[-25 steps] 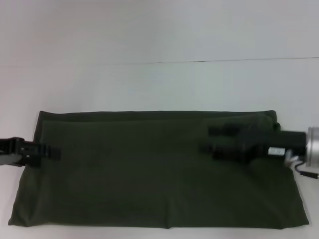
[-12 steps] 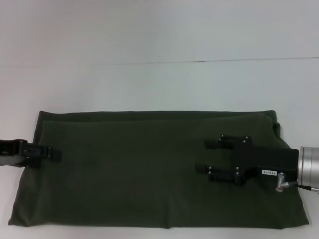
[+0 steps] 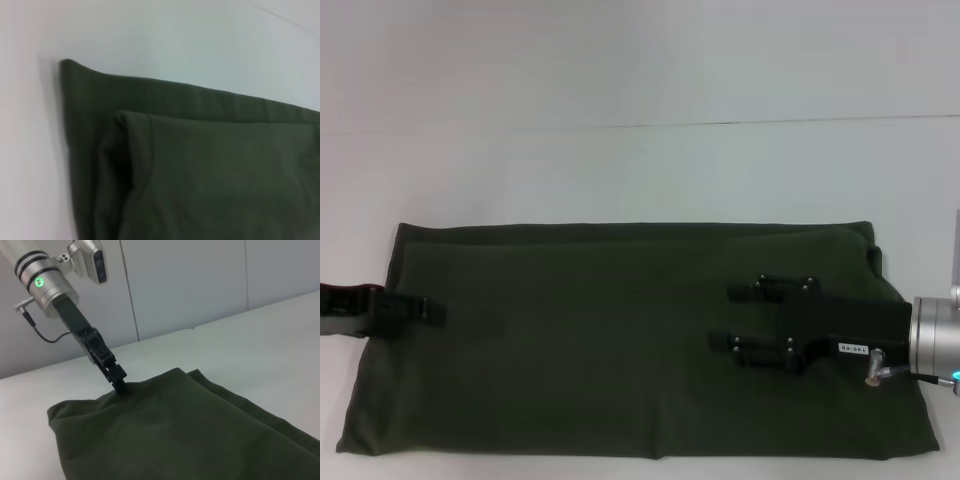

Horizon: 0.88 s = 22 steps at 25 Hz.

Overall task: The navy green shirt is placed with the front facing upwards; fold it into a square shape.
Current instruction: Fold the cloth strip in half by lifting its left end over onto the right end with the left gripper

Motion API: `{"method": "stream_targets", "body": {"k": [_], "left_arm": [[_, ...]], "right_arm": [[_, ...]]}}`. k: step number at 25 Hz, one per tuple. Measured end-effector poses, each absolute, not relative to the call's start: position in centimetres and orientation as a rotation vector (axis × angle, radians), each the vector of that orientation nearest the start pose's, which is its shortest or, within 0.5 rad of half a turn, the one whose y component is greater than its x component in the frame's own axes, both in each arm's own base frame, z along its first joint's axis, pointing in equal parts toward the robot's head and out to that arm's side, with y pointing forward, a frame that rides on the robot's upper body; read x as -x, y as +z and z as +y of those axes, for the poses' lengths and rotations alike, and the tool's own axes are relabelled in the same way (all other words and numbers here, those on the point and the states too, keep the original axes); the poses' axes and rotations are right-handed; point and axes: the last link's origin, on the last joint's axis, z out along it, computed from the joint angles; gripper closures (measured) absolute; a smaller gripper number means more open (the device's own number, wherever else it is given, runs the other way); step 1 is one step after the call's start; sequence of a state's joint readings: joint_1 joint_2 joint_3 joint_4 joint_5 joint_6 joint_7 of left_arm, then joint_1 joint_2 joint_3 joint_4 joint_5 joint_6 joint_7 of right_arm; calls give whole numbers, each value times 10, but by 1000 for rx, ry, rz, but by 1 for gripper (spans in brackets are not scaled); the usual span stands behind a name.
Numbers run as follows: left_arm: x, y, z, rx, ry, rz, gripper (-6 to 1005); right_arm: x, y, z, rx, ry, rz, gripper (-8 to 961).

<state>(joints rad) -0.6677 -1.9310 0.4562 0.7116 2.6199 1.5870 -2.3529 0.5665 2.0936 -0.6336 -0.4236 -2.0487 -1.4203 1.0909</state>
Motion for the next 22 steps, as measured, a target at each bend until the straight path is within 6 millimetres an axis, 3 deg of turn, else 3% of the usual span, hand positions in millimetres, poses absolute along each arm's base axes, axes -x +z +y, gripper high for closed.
{"method": "stream_targets", "body": {"k": [10, 22], "left_arm": [[327, 65, 356, 2144, -137, -1813, 130], [329, 81, 360, 2086, -145, -1796, 133]], "right_arm": [[-276, -47, 321, 2723, 643, 515, 204], [-278, -47, 321, 2714, 635, 526, 203]]}}
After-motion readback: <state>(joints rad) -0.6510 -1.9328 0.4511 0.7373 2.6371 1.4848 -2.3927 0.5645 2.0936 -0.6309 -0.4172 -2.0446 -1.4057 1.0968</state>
